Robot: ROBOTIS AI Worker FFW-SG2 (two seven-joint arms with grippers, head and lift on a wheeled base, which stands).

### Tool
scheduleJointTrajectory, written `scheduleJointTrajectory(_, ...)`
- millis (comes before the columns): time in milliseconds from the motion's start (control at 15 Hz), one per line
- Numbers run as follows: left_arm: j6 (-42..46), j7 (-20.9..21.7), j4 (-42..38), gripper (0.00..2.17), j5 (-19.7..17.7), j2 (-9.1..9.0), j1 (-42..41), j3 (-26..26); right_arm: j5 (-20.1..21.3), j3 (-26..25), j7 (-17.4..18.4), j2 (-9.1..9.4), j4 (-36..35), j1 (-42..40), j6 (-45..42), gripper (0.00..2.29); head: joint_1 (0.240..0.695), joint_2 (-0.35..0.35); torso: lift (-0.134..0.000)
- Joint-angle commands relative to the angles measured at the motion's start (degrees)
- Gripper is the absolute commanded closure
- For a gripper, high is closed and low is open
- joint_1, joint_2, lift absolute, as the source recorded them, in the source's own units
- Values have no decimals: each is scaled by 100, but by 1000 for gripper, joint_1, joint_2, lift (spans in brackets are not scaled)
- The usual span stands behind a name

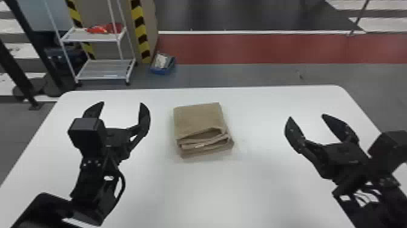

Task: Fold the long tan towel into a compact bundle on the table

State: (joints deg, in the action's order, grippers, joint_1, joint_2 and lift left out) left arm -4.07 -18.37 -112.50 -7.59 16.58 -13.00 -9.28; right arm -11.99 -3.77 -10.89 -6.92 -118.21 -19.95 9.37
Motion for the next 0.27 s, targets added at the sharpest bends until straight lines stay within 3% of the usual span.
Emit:
scheduleJointTrajectory(0,147,0,0,46,-23,-6,-9,5,13,-1,0,-20,9,0,-27,113,695,18,-125)
scheduleJointTrajectory(200,199,-9,0,46,-32,-6,-18,5,4,-9,0,-37,61,0,-220,113,695,17,-125)
